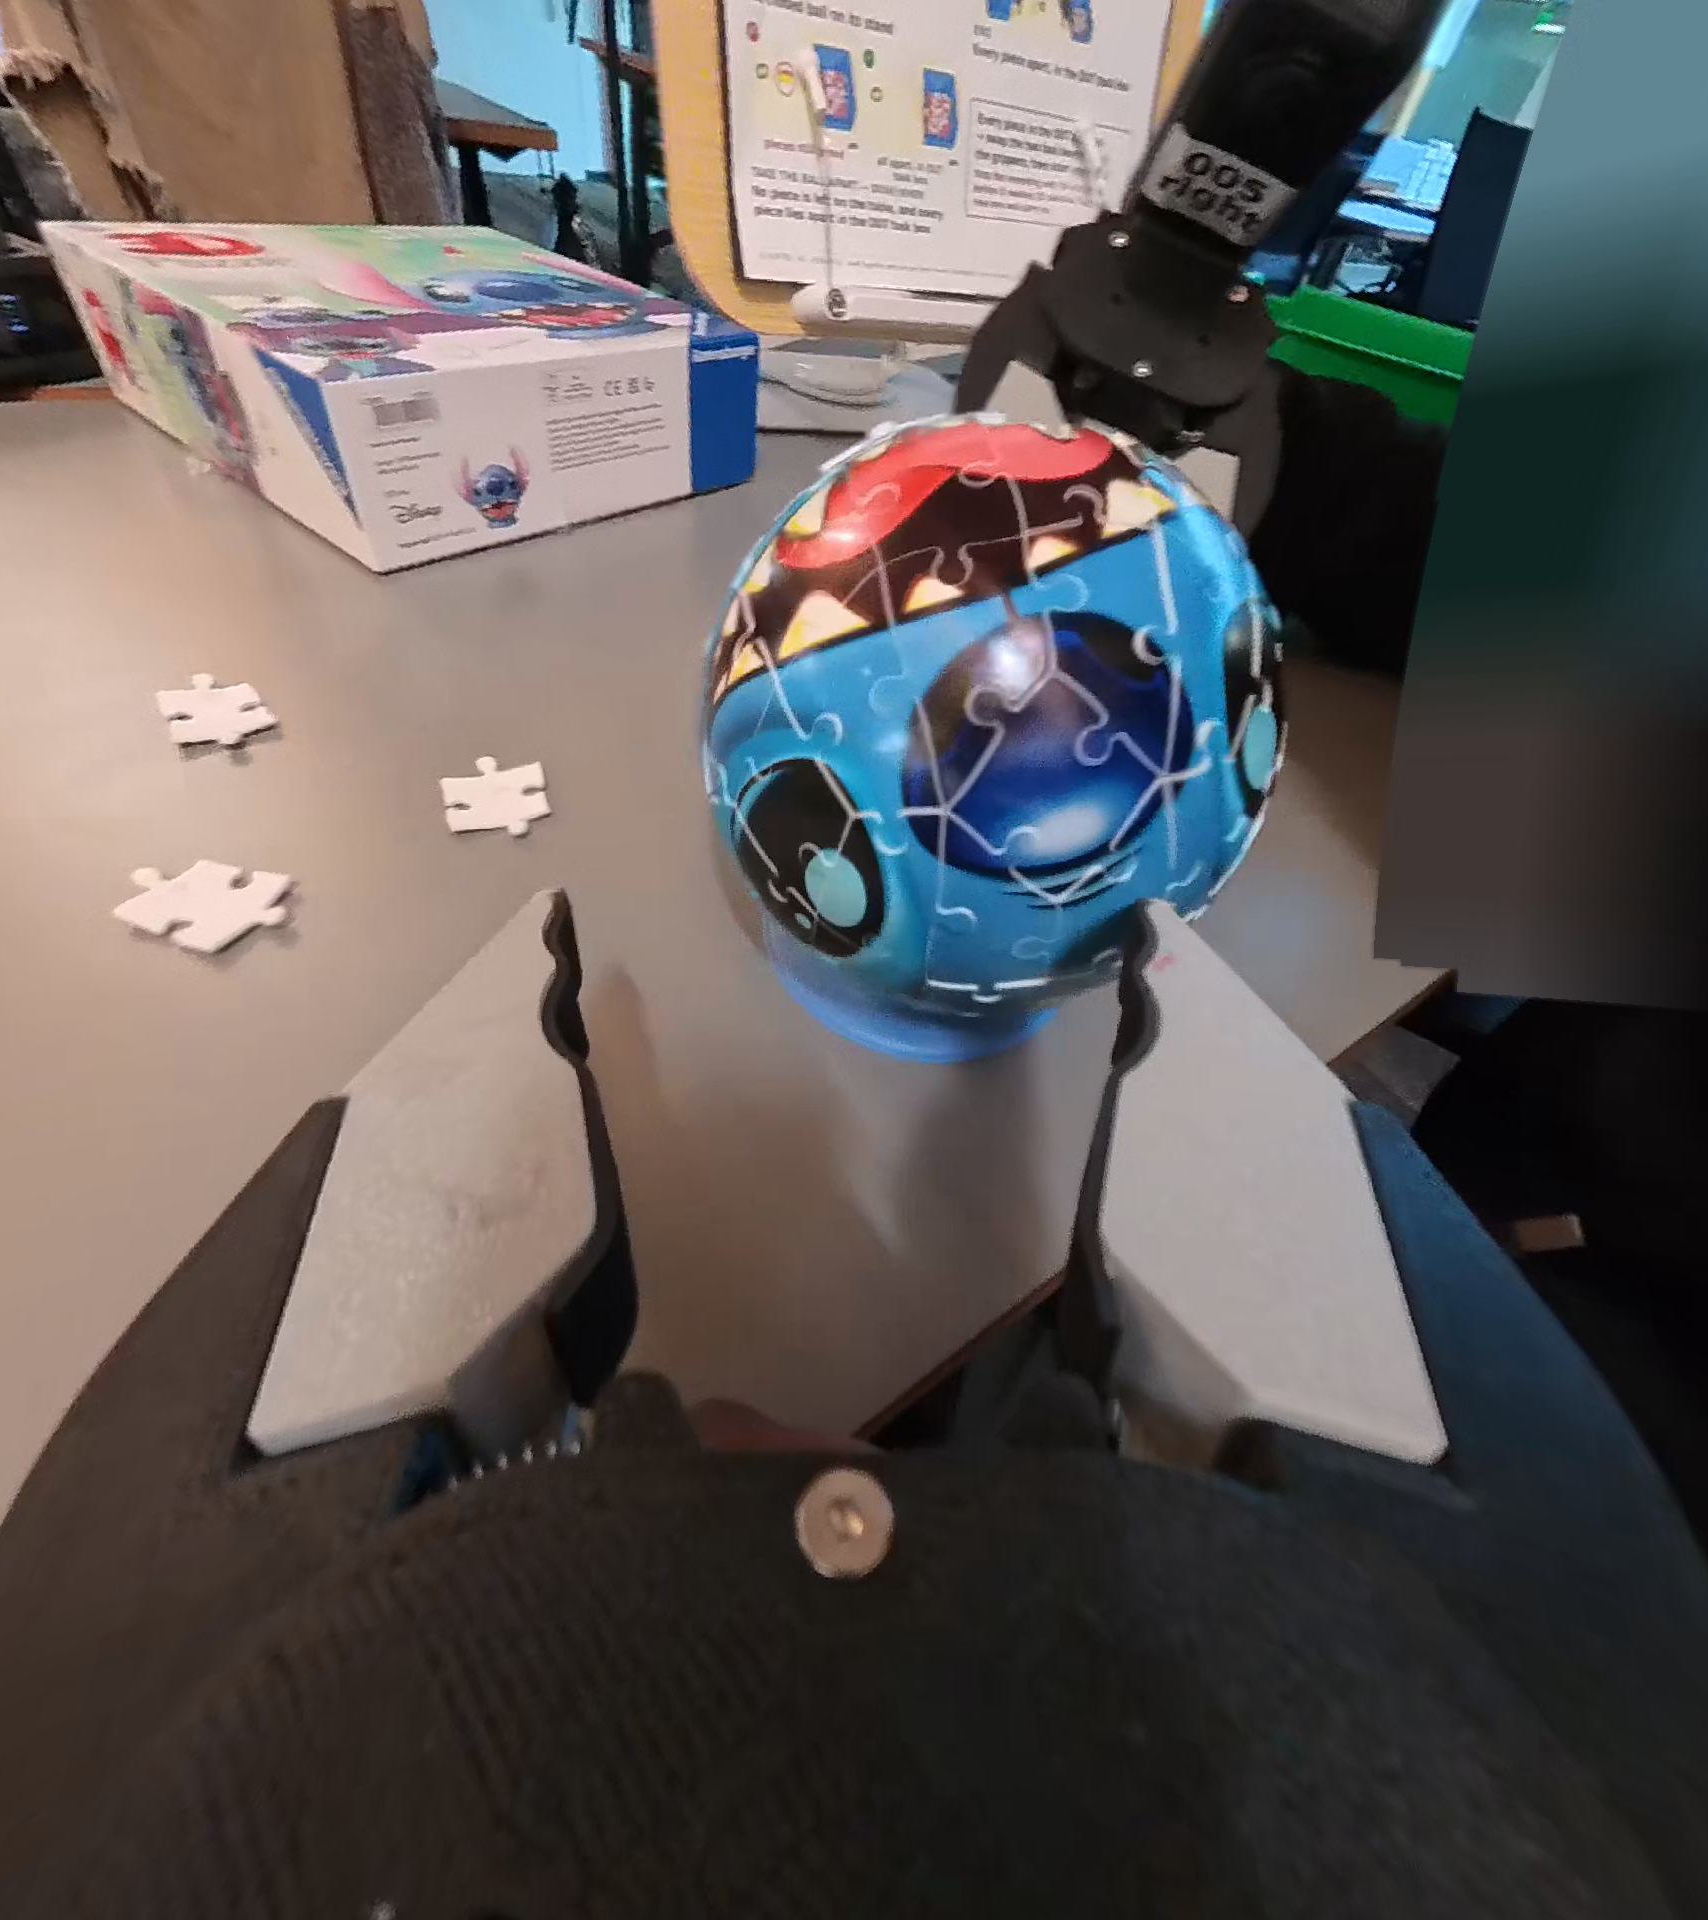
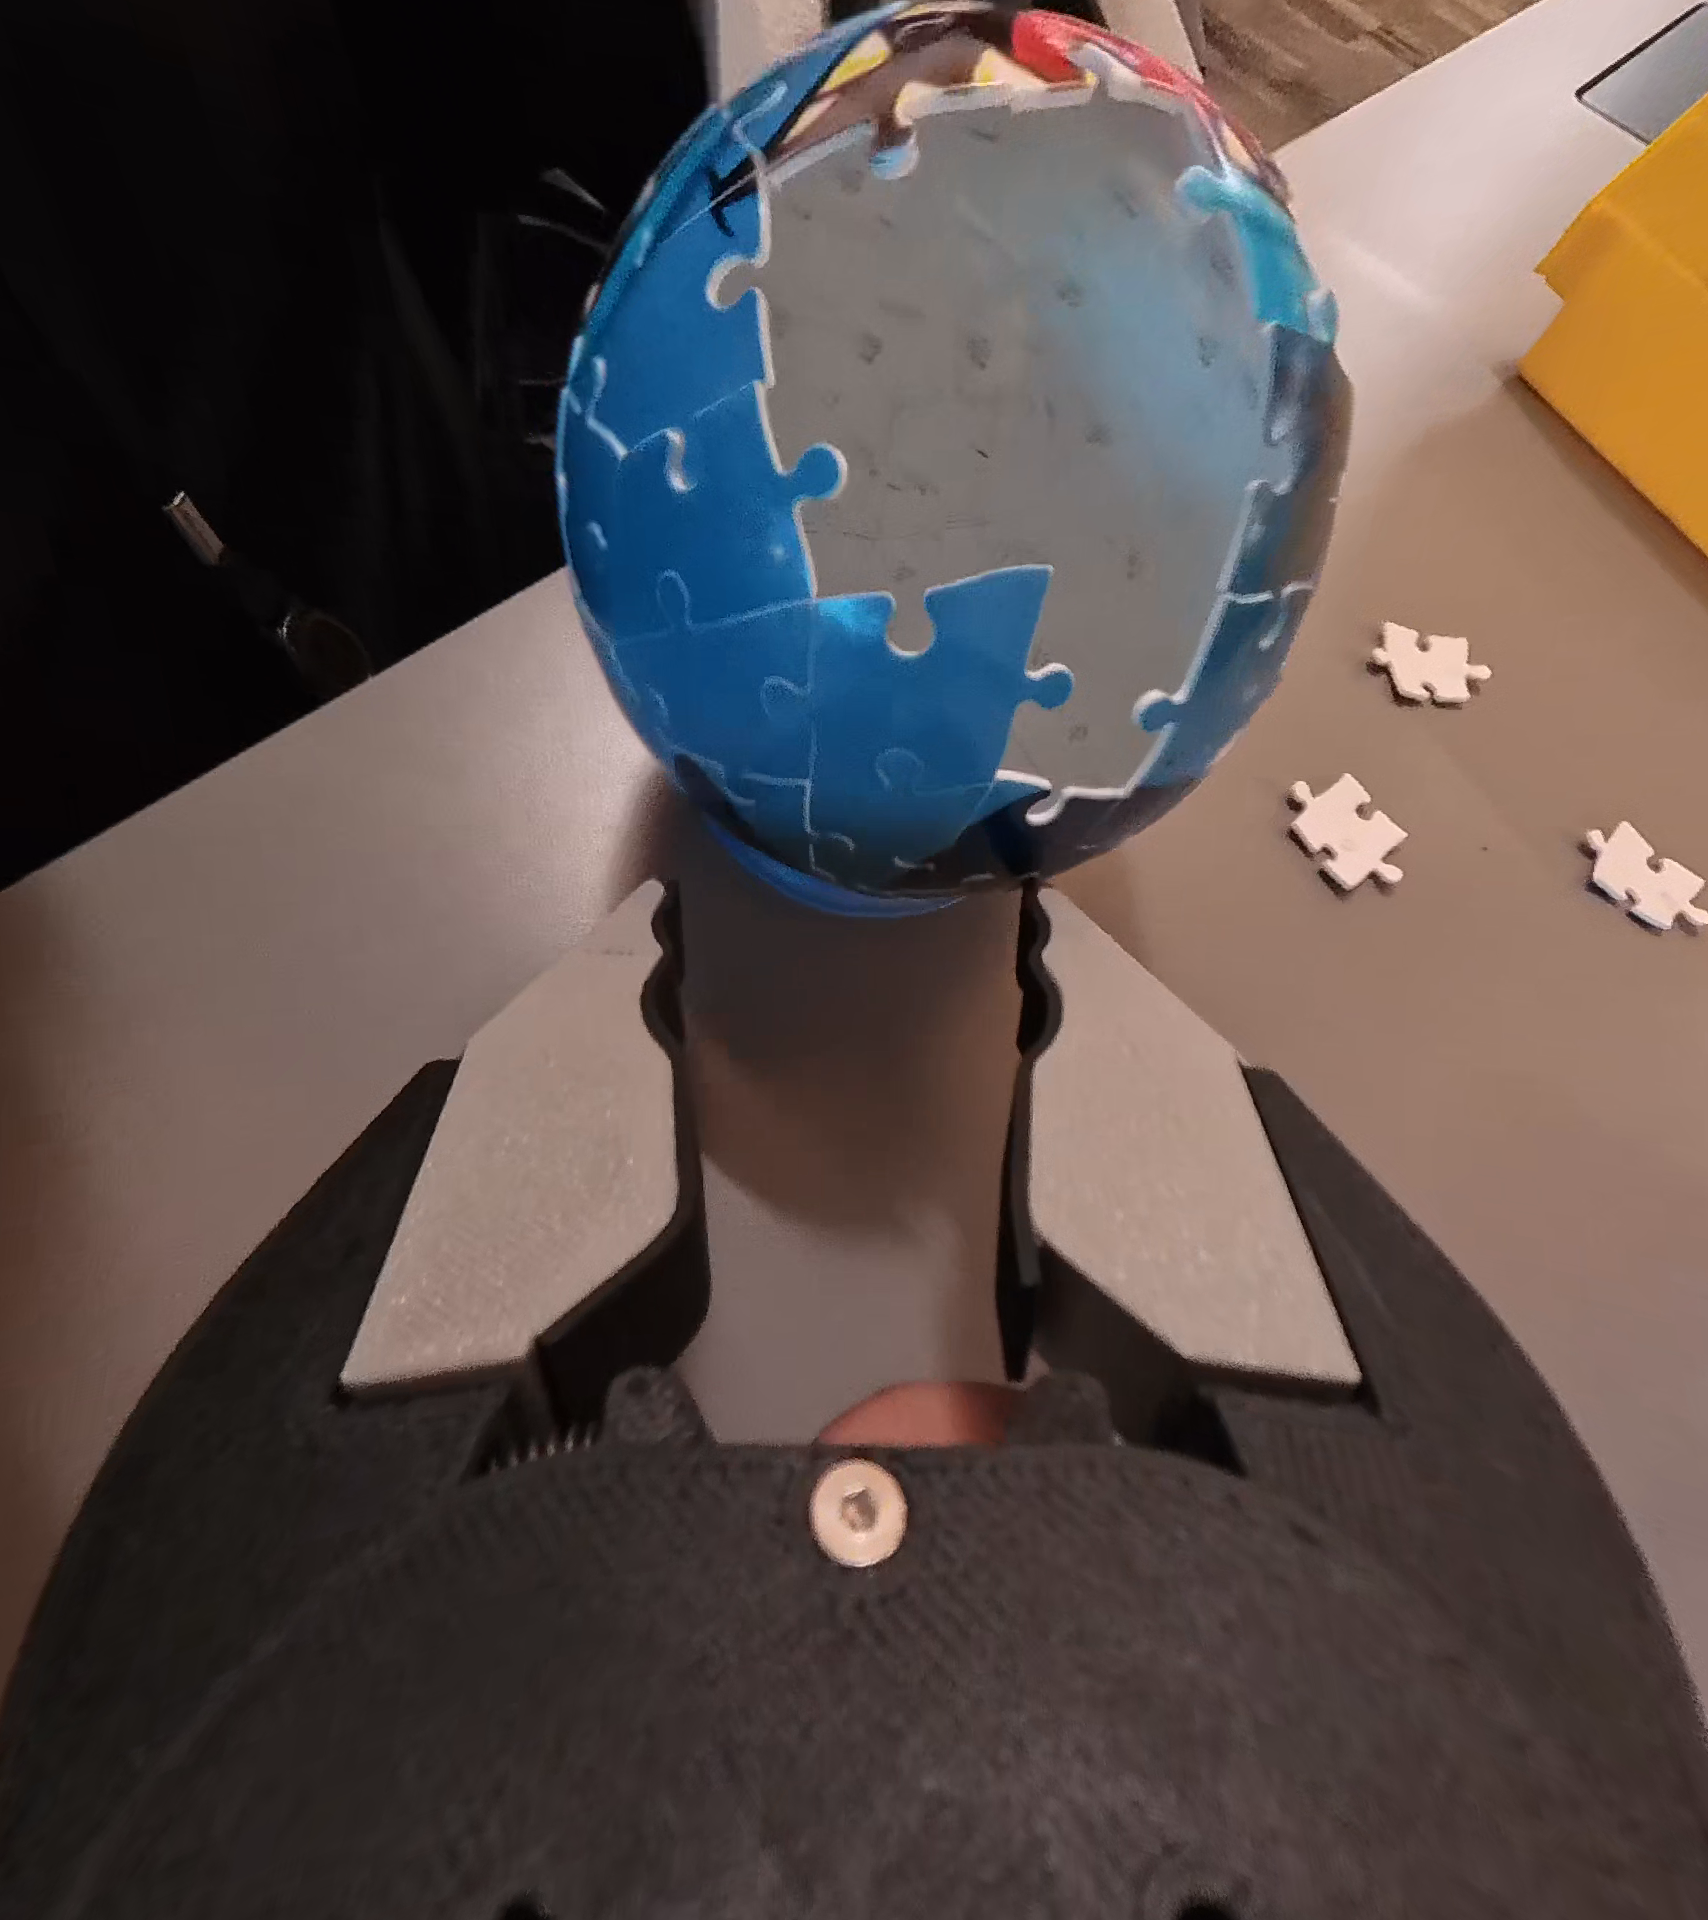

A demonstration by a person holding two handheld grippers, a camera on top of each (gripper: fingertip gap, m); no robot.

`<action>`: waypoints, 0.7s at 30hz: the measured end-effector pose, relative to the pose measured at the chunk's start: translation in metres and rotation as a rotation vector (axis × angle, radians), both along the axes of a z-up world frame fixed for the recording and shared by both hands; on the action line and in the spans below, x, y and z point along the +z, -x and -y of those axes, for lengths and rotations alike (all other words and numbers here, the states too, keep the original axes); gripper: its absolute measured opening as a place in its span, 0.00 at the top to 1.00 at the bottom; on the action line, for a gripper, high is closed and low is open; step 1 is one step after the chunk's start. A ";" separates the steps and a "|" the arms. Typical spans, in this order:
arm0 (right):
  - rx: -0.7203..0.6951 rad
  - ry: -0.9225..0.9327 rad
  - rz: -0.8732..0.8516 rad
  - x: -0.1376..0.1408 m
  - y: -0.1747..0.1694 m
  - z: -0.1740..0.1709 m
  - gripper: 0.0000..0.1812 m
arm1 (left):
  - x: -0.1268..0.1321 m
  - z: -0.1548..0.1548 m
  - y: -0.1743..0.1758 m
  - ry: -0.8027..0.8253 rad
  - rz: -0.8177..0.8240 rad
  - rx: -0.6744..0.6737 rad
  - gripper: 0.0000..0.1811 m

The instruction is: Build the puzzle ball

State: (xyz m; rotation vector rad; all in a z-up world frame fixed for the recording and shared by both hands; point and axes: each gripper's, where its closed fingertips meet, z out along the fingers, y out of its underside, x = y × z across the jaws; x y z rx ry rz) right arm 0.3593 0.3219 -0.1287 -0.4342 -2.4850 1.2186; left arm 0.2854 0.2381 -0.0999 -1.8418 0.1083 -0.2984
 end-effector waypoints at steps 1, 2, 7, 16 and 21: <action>0.002 -0.002 0.002 0.000 -0.002 0.001 0.66 | 0.000 0.002 0.004 -0.001 0.004 0.016 0.44; 0.007 -0.004 0.004 0.000 -0.004 0.001 0.66 | 0.000 0.004 0.009 -0.001 0.004 0.033 0.45; -0.013 0.029 -0.015 0.009 -0.004 -0.004 0.68 | 0.007 0.020 -0.005 0.017 0.043 -0.072 0.46; -0.016 0.105 0.086 -0.008 0.013 0.010 0.54 | 0.001 -0.004 -0.021 0.180 -0.072 -0.168 0.40; -0.015 0.160 0.137 -0.007 0.019 0.016 0.52 | -0.017 -0.011 -0.028 0.233 -0.156 -0.198 0.44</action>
